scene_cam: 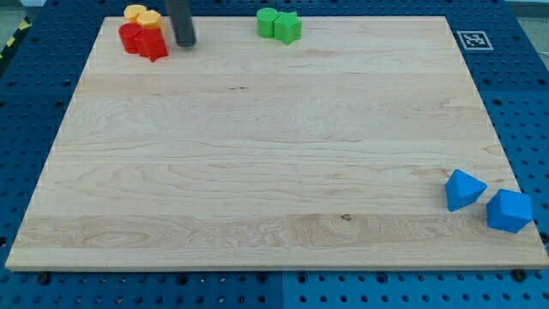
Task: Point your arm at the green circle
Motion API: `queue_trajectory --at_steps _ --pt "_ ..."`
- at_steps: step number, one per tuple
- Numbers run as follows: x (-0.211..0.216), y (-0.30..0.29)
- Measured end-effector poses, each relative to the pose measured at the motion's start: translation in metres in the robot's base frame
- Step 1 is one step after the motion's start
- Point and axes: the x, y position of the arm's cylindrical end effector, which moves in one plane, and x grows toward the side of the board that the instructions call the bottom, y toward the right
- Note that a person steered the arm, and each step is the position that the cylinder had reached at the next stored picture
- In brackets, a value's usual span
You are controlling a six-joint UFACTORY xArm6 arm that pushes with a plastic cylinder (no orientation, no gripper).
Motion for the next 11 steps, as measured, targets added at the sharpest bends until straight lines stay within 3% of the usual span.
queue_trajectory --at_steps 1,3,9,11 --pt "0.013 0.052" --pt "0.02 0.063" --pt "-0.066 0.044" --pt "-0.065 0.092"
